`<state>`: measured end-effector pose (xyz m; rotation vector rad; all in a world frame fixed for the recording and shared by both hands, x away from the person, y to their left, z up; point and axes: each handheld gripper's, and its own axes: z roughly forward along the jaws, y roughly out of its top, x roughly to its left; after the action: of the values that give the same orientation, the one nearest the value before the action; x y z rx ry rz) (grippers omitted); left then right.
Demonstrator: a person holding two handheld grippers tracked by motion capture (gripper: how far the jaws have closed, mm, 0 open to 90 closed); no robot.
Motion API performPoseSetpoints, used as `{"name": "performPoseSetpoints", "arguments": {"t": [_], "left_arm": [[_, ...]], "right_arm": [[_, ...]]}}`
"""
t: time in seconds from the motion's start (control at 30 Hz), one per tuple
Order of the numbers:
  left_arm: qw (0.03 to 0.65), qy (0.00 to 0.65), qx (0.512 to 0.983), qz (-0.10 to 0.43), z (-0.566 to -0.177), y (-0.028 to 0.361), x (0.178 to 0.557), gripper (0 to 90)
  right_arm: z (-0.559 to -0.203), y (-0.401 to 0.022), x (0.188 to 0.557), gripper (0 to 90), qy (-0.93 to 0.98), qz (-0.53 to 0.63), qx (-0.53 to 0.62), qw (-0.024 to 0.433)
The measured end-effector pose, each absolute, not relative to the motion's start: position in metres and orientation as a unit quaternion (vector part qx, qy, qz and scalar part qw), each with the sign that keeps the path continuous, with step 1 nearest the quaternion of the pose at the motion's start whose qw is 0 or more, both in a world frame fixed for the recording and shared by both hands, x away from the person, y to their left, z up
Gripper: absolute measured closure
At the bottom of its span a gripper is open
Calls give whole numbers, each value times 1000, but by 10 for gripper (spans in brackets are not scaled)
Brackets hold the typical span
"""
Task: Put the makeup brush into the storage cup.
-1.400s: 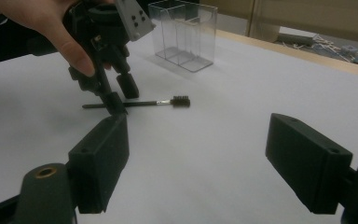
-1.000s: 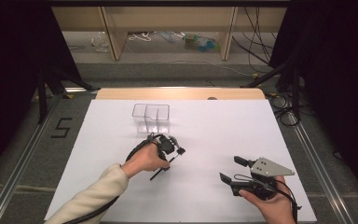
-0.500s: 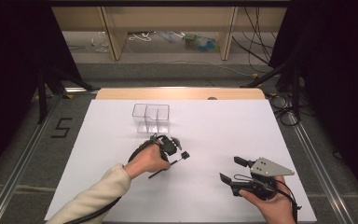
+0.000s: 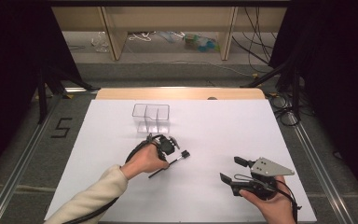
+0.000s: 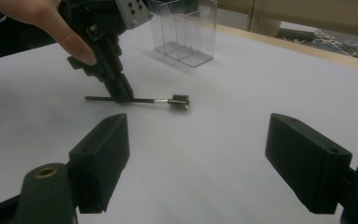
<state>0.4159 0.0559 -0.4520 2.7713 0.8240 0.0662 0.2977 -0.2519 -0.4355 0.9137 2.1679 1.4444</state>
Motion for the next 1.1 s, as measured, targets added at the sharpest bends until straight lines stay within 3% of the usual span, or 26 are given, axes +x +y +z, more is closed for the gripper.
{"name": "performPoseSetpoints", "arguments": {"t": [1.1], "left_arm": [[233, 289, 927, 52, -432, 71, 407, 855]], "right_arm": [[-435, -253, 298, 228, 775, 506, 326, 191]]}}
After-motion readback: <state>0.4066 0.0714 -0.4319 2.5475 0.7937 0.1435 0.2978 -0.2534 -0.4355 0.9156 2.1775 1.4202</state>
